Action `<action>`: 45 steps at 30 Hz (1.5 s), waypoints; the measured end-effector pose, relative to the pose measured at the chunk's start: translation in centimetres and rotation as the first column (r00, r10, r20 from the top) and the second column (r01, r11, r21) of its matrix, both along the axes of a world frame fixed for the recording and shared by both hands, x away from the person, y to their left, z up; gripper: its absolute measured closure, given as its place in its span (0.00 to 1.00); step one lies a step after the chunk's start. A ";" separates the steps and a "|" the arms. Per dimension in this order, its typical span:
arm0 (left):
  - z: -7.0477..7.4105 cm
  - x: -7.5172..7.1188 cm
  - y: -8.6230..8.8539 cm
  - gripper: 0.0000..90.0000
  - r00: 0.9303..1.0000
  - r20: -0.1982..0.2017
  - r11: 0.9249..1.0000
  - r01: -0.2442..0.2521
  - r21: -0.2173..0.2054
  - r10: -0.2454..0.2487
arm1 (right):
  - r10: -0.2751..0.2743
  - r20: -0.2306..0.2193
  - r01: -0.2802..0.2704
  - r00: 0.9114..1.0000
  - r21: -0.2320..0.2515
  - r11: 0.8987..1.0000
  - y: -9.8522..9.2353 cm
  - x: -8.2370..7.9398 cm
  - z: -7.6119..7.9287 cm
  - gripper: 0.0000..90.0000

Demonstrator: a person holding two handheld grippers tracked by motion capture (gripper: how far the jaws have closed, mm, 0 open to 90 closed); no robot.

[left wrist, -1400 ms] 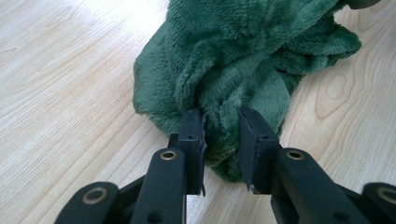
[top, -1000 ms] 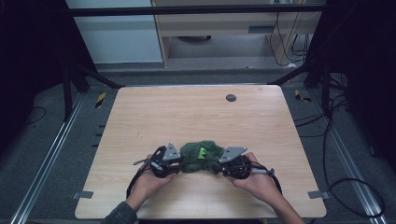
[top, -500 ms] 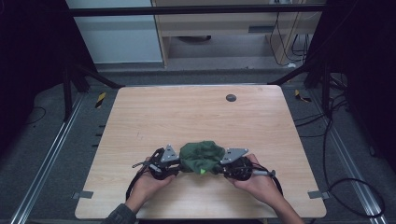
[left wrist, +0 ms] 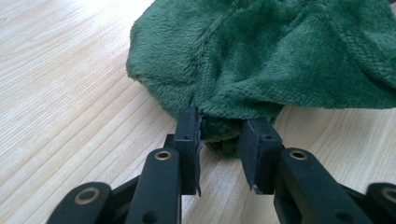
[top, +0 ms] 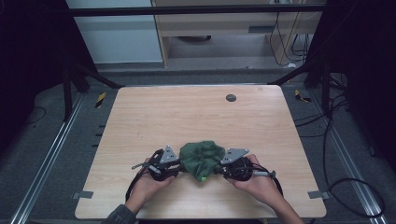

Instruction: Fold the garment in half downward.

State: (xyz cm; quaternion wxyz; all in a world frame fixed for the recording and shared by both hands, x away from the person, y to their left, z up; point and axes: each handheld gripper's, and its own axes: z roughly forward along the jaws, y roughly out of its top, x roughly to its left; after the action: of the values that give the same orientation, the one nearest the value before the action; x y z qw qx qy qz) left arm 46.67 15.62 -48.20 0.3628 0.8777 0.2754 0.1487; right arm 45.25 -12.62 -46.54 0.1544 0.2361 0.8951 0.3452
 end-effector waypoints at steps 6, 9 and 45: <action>0.1 -0.2 0.1 0.77 1.000 0.000 1.000 0.005 -0.002 -0.005 | -0.007 0.001 0.007 1.000 0.001 1.000 -0.1 -0.1 0.0 0.75; 0.1 -0.4 0.1 0.77 1.000 -0.002 1.000 0.006 -0.001 -0.006 | -0.012 0.003 0.012 1.000 0.003 1.000 -0.1 -0.1 0.1 0.74; 0.0 -1.6 0.4 0.40 1.000 0.005 0.999 -0.022 0.034 0.022 | -0.037 -0.003 0.036 0.999 -0.052 0.998 -1.2 -1.6 -0.1 0.38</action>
State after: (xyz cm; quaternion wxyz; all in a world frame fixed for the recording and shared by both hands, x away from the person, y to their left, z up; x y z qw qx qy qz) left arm 45.05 16.03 -48.17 0.3466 0.8805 0.2815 0.1593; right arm 43.69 -13.86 -46.60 0.1648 0.2491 0.8997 0.3183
